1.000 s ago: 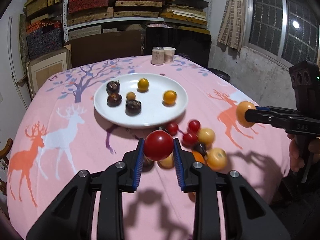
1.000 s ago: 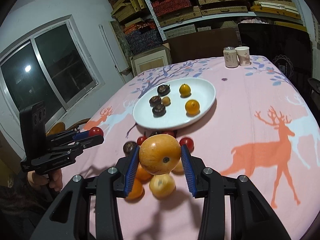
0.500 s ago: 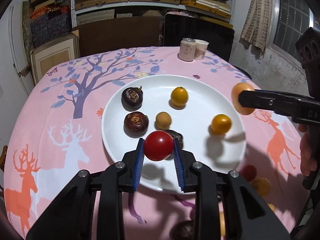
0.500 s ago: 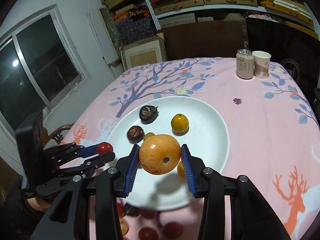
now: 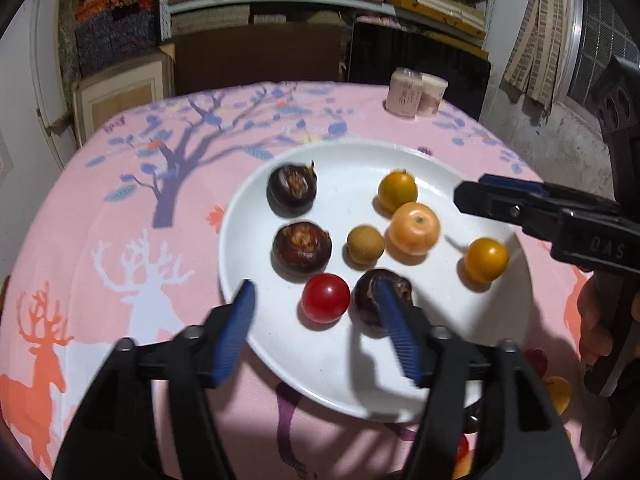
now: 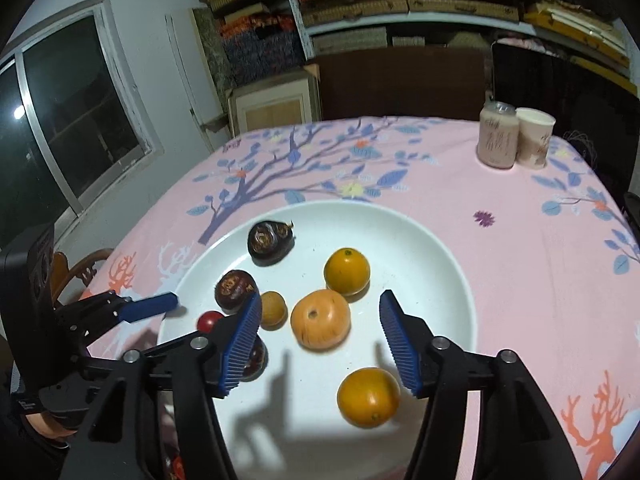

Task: Organize fruits
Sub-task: 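Carry both fruits over the white plate and open both tools to release them, then grasp an orange with the left tool while the right tool grasps a pale yellow fruit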

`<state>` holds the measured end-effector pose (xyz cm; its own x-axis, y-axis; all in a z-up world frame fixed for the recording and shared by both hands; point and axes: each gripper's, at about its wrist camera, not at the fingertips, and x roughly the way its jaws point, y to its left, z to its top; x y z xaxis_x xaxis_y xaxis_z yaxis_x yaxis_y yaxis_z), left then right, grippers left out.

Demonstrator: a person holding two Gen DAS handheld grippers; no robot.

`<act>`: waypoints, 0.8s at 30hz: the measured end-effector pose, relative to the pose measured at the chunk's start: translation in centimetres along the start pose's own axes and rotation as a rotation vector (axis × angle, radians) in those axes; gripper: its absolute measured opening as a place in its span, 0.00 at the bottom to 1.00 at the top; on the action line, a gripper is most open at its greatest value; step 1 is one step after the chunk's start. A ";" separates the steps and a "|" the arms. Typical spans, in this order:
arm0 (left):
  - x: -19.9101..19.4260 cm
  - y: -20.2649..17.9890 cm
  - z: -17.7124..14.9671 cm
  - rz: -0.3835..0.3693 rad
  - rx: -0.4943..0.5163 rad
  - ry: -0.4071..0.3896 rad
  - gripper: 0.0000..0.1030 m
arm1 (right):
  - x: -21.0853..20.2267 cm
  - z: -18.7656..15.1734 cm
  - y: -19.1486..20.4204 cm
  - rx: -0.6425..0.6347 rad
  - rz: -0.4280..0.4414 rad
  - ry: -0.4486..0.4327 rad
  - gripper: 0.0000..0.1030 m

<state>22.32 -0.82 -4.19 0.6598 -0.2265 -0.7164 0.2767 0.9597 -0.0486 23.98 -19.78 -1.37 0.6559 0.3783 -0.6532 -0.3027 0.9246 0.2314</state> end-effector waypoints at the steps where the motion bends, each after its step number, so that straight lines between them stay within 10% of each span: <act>1: -0.9 -0.2 0.0 0.002 0.005 -0.020 0.67 | -0.6 0.0 -0.1 0.005 -0.003 -0.009 0.60; 13: -11.7 -6.2 -9.8 -0.134 0.176 -0.047 0.71 | -12.4 -12.3 -0.8 0.104 0.030 -0.106 0.70; 24: -12.0 -12.1 -16.5 -0.192 0.276 0.041 0.71 | -12.7 -16.8 -4.8 0.335 0.054 -0.129 0.78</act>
<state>-0.50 -6.98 -6.44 0.5502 -0.3869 -0.7400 0.5755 0.8178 0.0004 5.53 -29.84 -6.27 0.7331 0.4104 -0.5424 -0.1100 0.8585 0.5009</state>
